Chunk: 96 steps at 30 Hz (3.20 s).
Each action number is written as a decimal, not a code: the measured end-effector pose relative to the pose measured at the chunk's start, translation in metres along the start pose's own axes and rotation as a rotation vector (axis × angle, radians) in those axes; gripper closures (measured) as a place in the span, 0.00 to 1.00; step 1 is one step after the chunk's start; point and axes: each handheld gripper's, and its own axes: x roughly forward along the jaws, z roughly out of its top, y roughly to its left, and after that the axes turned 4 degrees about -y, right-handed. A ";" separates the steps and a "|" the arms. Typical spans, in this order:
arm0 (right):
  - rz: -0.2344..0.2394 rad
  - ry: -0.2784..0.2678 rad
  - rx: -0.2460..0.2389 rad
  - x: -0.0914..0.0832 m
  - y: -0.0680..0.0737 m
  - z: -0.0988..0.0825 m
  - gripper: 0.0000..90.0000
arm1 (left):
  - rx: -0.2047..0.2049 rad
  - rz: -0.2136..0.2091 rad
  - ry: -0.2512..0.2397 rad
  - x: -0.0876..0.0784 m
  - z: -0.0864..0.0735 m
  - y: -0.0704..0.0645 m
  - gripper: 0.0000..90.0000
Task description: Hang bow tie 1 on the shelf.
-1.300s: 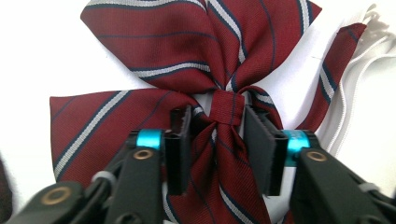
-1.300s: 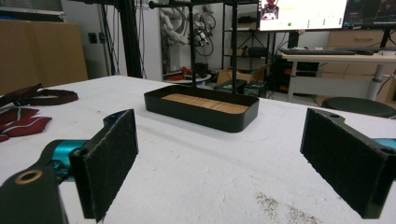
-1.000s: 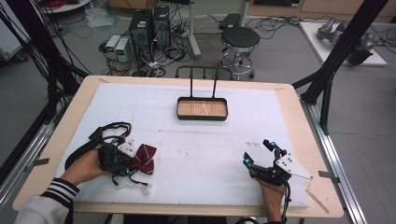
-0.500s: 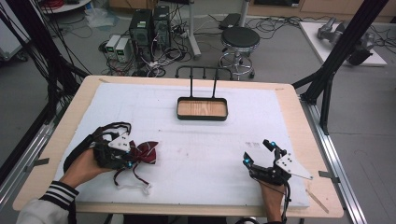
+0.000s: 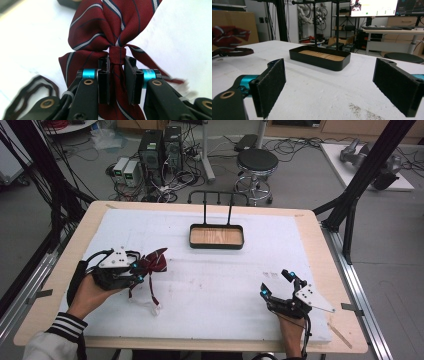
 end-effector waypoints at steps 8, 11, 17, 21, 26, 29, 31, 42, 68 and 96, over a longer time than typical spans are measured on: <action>0.001 0.005 0.002 0.001 0.000 0.000 0.12 | -0.074 0.048 -0.137 -0.004 0.010 0.005 0.83; 0.001 0.005 0.001 0.001 0.000 0.000 0.12 | -0.095 0.057 -0.162 -0.003 0.013 0.007 0.83; 0.001 0.005 0.002 0.001 0.000 0.000 0.12 | -0.134 0.078 -0.206 -0.001 0.021 0.011 0.83; 0.000 0.004 0.000 0.001 0.000 0.000 0.12 | -0.148 0.093 -0.227 0.002 0.028 0.015 0.83; -0.003 -0.002 -0.007 0.000 0.000 0.000 0.12 | -0.167 0.096 -0.265 0.003 0.036 0.022 0.83; -0.003 0.000 -0.006 0.000 0.000 0.000 0.12 | -0.184 0.084 -0.285 0.004 0.040 0.029 0.83; -0.003 -0.002 -0.007 0.000 0.000 0.000 0.12 | -0.191 0.083 -0.297 0.006 0.043 0.032 0.83; -0.002 -0.001 -0.005 0.000 0.000 0.000 0.12 | -0.216 0.072 -0.331 0.022 0.060 0.047 0.83; -0.003 -0.001 -0.004 0.000 0.001 0.000 0.12 | -0.212 0.094 -0.357 0.051 0.103 0.076 0.84; -0.003 -0.003 0.000 0.000 0.000 0.000 0.12 | -0.190 0.096 -0.339 0.078 0.147 0.093 0.84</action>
